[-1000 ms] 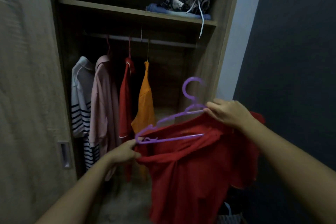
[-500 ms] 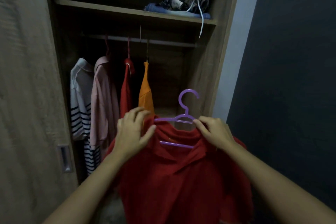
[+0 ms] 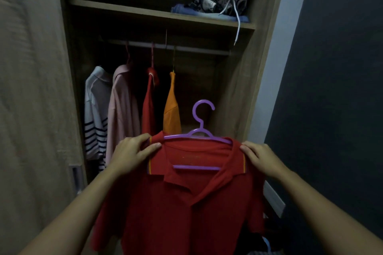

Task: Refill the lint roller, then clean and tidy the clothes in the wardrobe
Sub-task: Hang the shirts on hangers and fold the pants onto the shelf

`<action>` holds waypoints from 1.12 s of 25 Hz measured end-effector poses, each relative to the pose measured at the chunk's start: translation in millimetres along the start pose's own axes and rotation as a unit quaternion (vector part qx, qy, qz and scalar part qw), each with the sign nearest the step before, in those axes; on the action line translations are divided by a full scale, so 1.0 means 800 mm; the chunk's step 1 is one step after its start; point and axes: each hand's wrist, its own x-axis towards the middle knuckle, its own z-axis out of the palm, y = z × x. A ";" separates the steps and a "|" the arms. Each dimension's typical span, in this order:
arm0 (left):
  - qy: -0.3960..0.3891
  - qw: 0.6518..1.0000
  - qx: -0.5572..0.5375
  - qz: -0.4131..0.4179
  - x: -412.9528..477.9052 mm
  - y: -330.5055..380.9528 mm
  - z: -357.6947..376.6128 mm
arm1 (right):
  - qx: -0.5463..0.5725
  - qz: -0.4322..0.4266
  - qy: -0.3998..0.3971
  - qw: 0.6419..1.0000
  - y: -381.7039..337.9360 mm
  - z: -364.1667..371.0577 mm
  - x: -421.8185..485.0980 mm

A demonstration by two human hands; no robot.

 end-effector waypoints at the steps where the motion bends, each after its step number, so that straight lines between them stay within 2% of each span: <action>1: -0.005 1.000 -0.004 -0.012 0.000 0.004 0.002 | 0.003 0.014 -0.001 1.000 0.001 0.006 0.001; 4: 0.030 0.997 0.039 -0.055 0.001 0.030 0.005 | 0.003 0.036 0.053 0.998 -0.019 0.027 0.015; 6: 0.076 0.986 0.125 -0.077 0.005 0.068 0.008 | 0.137 0.048 0.049 0.988 -0.061 0.036 0.034; 7: 0.085 0.980 0.162 -0.082 0.010 0.089 0.011 | 0.231 0.077 0.025 0.970 -0.085 0.037 0.048; 9: 0.065 0.972 0.204 -0.094 0.022 0.134 0.018 | 0.430 0.148 -0.016 0.890 -0.124 0.034 0.079; 11: 0.056 0.967 0.229 -0.092 0.040 0.165 0.023 | 0.561 0.190 -0.014 0.806 -0.142 0.017 0.110; 13: 0.085 0.962 0.245 -0.081 0.061 0.184 0.018 | 0.615 0.200 0.009 0.762 -0.145 -0.005 0.140; 14: 0.077 0.967 0.229 -0.080 0.074 0.189 0.015 | 0.620 0.201 0.020 0.758 -0.142 -0.012 0.156; 16: 0.063 0.979 0.176 -0.082 0.104 0.195 0.005 | 0.610 0.189 0.034 0.769 -0.136 -0.022 0.192; 18: 0.092 0.982 0.134 -0.099 0.142 0.186 -0.010 | 0.586 0.165 0.044 0.792 -0.129 -0.029 0.228; 20: 0.098 0.981 0.104 -0.128 0.191 0.154 -0.010 | 0.529 0.136 0.039 0.837 -0.124 -0.032 0.256; 22: 0.067 0.985 0.053 -0.153 0.252 0.112 0.006 | 0.449 0.111 0.048 0.885 -0.118 -0.033 0.288; 25: 0.017 0.984 -0.036 -0.175 0.333 0.056 0.026 | 0.408 0.101 0.076 0.904 -0.110 -0.036 0.341; 28: -0.064 0.967 -0.108 -0.220 0.378 0.019 0.043 | 0.395 0.092 0.084 0.910 -0.103 -0.039 0.387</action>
